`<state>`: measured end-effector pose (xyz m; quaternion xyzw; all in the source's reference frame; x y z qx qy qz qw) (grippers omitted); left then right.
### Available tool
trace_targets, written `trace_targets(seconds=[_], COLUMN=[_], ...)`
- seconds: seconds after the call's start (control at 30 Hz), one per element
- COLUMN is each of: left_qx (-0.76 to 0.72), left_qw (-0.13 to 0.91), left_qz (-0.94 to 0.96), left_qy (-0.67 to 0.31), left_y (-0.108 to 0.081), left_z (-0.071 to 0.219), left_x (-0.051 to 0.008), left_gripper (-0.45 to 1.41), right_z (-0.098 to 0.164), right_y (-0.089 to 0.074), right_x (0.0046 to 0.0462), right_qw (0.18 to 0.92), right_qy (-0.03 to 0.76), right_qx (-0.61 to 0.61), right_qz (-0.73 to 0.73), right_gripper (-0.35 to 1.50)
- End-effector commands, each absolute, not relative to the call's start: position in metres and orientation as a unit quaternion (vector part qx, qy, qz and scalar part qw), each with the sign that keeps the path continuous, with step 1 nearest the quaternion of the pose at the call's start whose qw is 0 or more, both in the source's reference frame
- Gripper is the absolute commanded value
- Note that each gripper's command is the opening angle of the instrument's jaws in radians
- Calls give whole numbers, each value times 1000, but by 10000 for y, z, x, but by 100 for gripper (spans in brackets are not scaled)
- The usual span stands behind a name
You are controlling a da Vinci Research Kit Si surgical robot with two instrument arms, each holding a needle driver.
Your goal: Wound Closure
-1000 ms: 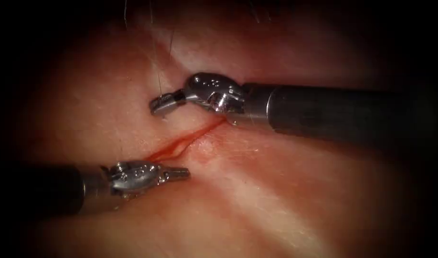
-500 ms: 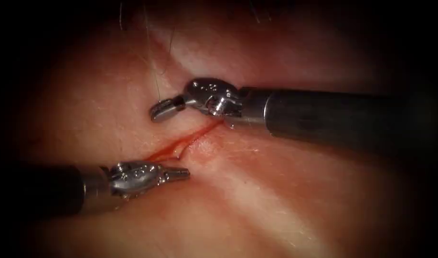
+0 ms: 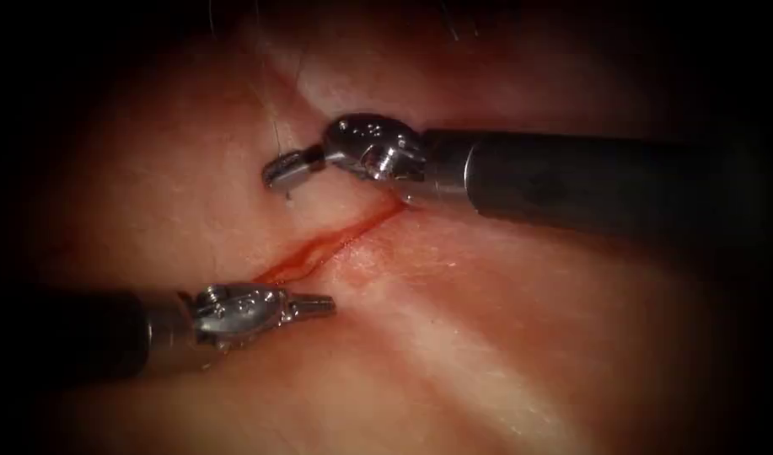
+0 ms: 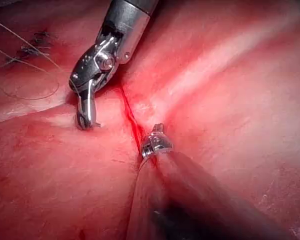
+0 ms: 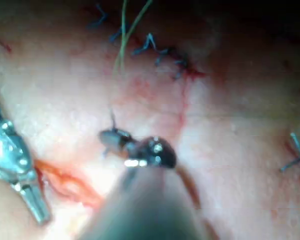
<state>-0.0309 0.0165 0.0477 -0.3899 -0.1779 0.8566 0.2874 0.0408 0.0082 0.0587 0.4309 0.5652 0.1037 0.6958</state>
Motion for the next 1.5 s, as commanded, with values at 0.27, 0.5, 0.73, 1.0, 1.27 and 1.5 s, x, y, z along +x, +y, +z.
trace_targets(seconds=[0.27,0.5,0.73,1.0,1.27,1.5], left_qx=[-390,-389,-390,-389,-388,-388], left_qw=[287,287,286,285,284,283], left_qz=[856,857,857,857,858,858], left_qy=[-178,-178,-180,-181,-182,-181], left_y=[163,163,162,161,160,159], left_z=[484,484,484,485,486,488], left_x=[-314,-314,-314,-314,-315,-315], left_gripper=[-8,-8,-8,-8,-8,-8], right_z=[589,594,596,593,591,591], right_y=[91,96,100,97,88,72], right_x=[423,430,436,438,436,425], right_qw=[697,696,699,702,699,694], right_qy=[571,561,536,498,461,422], right_qx=[421,434,455,491,527,561], right_qz=[100,118,131,135,143,161], right_gripper=[-35,-35,-35,-35,-35,-35])
